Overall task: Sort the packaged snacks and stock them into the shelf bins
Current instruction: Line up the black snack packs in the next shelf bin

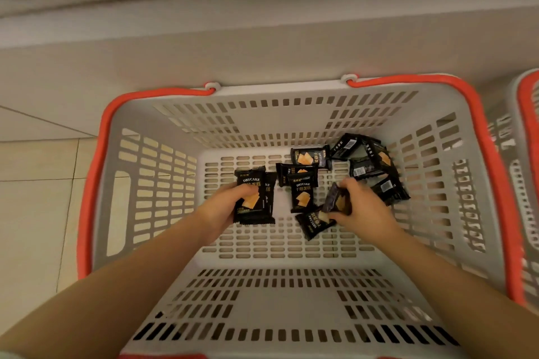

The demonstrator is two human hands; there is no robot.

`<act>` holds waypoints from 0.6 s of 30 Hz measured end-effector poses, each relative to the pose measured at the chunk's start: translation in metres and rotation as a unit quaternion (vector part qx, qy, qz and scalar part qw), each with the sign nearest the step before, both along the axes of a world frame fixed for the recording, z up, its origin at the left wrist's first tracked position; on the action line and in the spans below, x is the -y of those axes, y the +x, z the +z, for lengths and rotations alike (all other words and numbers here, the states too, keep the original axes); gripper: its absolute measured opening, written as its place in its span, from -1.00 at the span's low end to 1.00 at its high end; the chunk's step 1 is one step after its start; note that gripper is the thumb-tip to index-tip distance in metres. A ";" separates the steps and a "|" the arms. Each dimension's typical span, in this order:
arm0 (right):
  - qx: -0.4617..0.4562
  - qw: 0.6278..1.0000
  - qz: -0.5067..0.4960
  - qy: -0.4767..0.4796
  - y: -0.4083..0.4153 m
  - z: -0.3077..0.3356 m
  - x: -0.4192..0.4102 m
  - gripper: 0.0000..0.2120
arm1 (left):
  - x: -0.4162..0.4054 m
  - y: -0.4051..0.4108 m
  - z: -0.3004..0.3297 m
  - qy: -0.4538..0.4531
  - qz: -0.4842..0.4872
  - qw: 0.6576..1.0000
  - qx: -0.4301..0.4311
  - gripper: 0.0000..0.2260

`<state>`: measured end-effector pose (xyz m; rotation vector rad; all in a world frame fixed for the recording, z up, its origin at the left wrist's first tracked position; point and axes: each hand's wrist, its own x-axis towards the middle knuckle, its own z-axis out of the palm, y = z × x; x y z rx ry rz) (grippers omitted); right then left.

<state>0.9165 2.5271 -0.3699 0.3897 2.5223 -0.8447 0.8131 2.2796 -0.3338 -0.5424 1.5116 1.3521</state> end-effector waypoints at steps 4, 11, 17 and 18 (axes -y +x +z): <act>-0.046 0.960 -0.159 -0.224 -0.012 0.055 0.011 -0.37 | -0.003 -0.014 0.045 0.009 -0.081 0.996 -0.047 -0.79; -0.170 0.940 -0.169 -0.244 -0.034 0.188 0.031 -0.73 | 0.002 -0.022 0.170 0.120 -0.124 0.968 -0.182 -0.59; -0.267 0.859 -0.250 -0.359 -0.035 0.296 0.054 -0.82 | 0.023 -0.003 0.269 0.204 -0.044 0.938 -0.277 -0.54; -0.281 0.844 -0.261 -0.375 -0.037 0.312 0.060 -0.83 | 0.025 0.001 0.283 0.224 -0.019 0.931 -0.286 -0.51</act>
